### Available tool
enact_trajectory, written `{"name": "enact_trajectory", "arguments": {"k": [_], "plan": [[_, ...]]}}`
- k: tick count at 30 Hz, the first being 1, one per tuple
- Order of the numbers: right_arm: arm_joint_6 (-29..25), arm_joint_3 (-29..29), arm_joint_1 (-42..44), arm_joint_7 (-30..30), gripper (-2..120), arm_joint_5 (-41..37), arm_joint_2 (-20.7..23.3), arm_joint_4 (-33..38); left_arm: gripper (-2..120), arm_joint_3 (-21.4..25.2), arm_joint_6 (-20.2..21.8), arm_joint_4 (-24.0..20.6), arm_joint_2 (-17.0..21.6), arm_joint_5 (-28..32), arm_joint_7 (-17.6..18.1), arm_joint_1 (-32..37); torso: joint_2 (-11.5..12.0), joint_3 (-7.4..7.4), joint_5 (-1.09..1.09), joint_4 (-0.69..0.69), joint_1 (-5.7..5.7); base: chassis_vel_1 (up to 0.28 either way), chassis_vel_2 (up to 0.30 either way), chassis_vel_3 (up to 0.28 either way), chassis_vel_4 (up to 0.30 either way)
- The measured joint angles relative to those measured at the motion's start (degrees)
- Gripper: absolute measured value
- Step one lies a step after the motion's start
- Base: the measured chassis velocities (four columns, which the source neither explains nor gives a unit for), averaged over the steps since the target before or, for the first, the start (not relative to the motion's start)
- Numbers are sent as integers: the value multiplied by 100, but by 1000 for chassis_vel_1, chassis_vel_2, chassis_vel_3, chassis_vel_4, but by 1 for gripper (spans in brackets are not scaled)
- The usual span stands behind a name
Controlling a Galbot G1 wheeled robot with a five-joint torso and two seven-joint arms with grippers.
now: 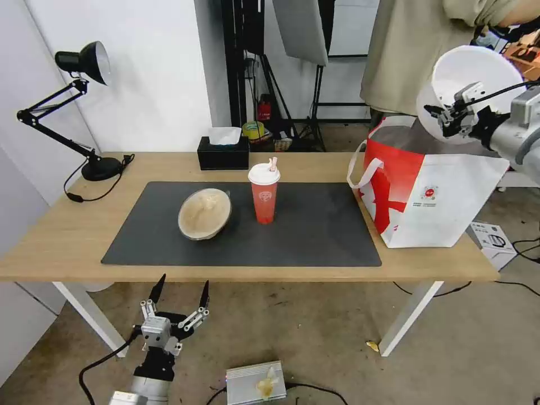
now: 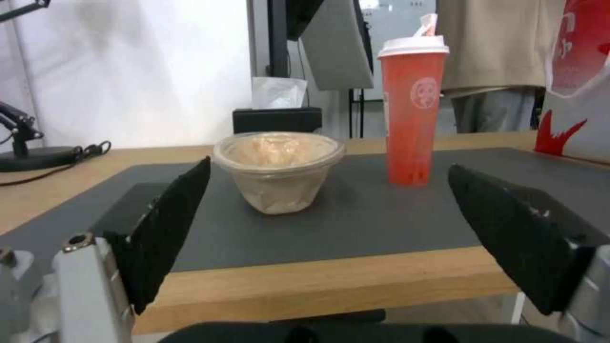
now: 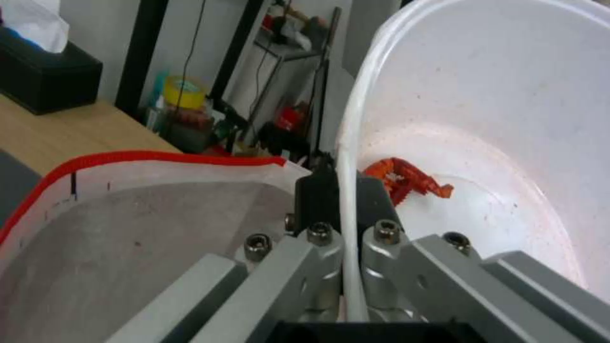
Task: Pick up the trash from the table and place it into the takeout bag.
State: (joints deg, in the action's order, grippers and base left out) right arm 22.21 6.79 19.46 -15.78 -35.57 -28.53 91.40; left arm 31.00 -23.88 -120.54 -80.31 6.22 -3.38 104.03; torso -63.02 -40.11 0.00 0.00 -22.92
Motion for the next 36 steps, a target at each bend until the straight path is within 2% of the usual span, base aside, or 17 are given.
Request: {"name": "enact_trajectory", "arguments": {"k": [17,34,36], "plan": [[-99,-87,-49,-12,0,228,-435,-391,100,-1,-11,103,-40,2,-14,-12,0,0,0,0,0,0,0,0,0],[-174,-50,93,-52,0,327,-507,-502,100,-38,-21,205,-71,-26,-31,-40,0,0,0,0,0,0,0,0,0],[-192,-46,96,-52,9,336,-526,-539,100,-41,-21,221,-69,-28,-38,-48,0,0,0,0,0,0,0,0,0]]}}
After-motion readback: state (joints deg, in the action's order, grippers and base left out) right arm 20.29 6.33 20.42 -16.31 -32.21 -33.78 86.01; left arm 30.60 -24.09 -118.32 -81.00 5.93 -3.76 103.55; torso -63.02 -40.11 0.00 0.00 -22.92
